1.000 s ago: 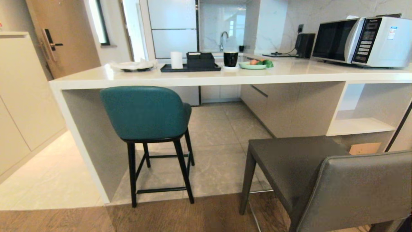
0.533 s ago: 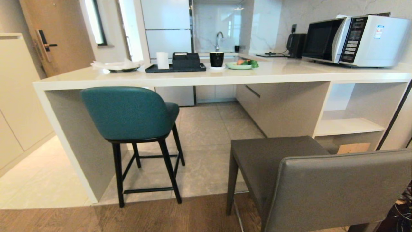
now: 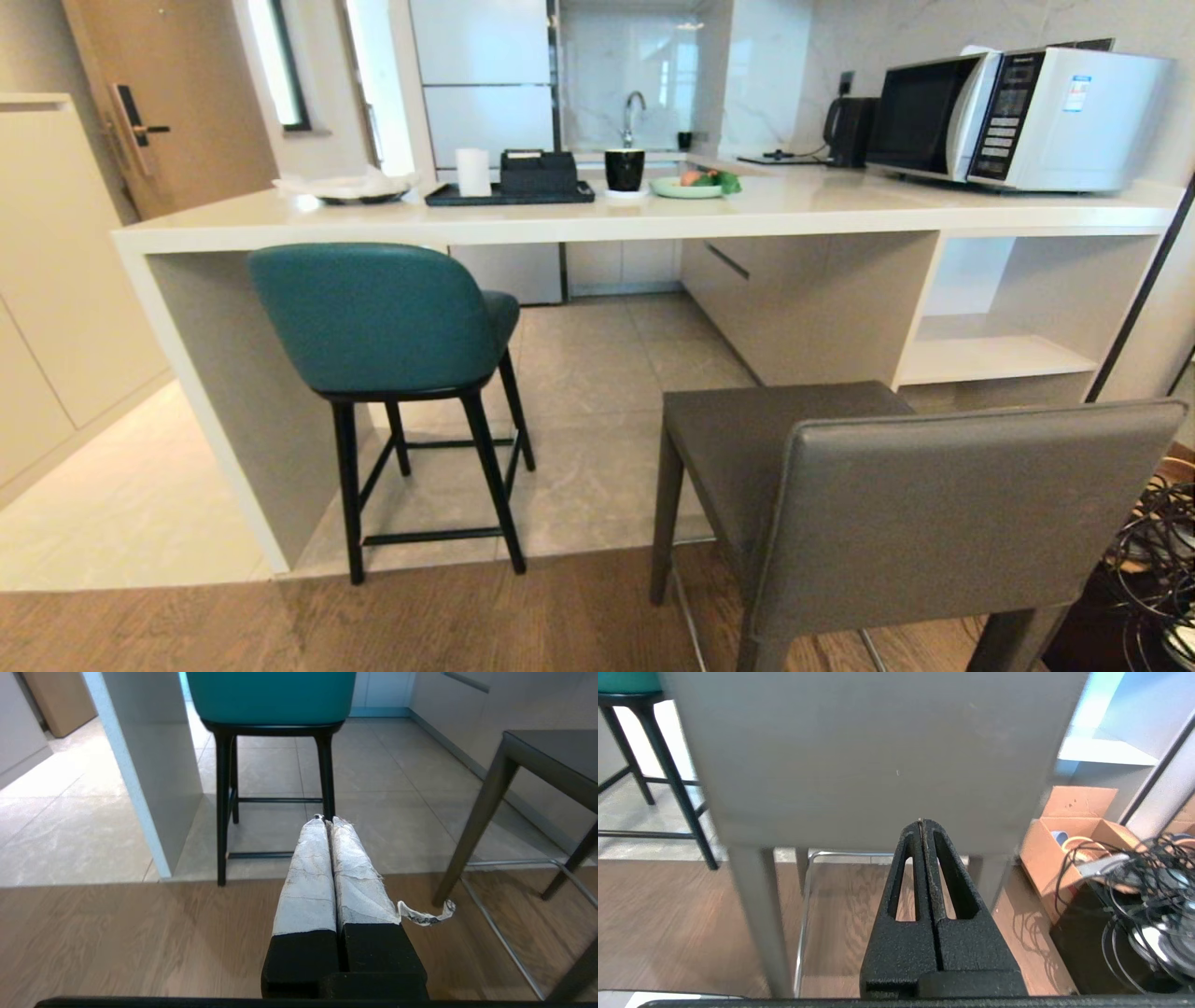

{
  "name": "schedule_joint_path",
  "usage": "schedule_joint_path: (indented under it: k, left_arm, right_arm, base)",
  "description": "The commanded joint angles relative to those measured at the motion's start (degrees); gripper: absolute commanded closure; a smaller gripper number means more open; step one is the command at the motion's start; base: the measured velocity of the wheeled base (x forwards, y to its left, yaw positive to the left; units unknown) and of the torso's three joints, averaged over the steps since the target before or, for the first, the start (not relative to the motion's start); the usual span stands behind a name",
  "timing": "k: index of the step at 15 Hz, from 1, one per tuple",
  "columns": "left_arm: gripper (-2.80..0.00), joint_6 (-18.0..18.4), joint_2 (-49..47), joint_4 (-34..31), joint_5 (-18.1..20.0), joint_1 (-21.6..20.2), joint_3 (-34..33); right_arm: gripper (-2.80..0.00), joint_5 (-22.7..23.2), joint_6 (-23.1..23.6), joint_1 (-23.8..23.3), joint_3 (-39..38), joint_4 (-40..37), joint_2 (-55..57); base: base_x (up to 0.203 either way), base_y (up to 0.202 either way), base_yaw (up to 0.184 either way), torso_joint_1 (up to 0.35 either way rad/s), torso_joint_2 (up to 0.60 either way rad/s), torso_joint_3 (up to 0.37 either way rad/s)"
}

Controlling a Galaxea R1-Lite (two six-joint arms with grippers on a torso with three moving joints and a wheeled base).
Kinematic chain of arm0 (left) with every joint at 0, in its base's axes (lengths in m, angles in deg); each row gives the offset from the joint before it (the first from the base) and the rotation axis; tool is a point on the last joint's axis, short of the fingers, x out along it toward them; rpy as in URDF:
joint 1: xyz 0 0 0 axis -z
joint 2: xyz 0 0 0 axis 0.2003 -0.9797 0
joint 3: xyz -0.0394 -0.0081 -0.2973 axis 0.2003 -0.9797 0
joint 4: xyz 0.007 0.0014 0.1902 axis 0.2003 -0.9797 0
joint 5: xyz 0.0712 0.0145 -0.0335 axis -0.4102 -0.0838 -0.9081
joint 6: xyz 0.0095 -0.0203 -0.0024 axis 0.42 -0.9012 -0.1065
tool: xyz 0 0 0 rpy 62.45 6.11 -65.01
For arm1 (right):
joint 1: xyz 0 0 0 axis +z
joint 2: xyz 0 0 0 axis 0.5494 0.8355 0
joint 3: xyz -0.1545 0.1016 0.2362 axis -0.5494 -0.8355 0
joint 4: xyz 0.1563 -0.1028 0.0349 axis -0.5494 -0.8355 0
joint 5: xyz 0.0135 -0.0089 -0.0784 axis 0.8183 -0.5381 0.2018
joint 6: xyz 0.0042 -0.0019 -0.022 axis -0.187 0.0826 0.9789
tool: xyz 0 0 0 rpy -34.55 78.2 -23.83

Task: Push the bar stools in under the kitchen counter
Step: Push the gray chair back under the dining table

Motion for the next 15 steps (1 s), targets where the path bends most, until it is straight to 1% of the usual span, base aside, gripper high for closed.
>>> schedule_joint_path:
  k: [1, 4, 10, 12, 15]
  left_arm:
    - [0.0, -0.04, -0.09, 0.0, 0.01, 0.04, -0.03]
    - [0.0, -0.04, -0.09, 0.0, 0.01, 0.04, -0.05]
    - [0.0, -0.04, -0.09, 0.0, 0.01, -0.05, -0.05]
    - [0.0, -0.04, -0.09, 0.0, -0.05, -0.05, -0.03]
    - [0.0, -0.04, -0.09, 0.0, 0.01, -0.05, 0.04]
  right_arm:
    - [0.0, 0.03, 0.06, -0.02, 0.0, 0.0, 0.0]
    - [0.0, 0.03, 0.06, -0.02, 0.0, 0.0, 0.0]
    - [0.0, 0.03, -0.03, -0.02, 0.0, 0.0, 0.0]
    - [0.0, 0.03, 0.06, -0.02, 0.0, 0.0, 0.0]
    - [0.0, 0.03, -0.03, -0.02, 0.0, 0.0, 0.0]
  base:
    - [-0.199, 0.0, -0.003, 0.002, 0.0, 0.002]
    - [-0.177, 0.0, 0.0, 0.0, 0.0, 0.004]
    - [-0.008, 0.0, -0.001, -0.001, 0.0, 0.001]
    - [0.002, -0.066, 0.013, 0.005, 0.0, 0.001]
    - [0.0, -0.172, 0.003, 0.002, 0.0, 0.003]
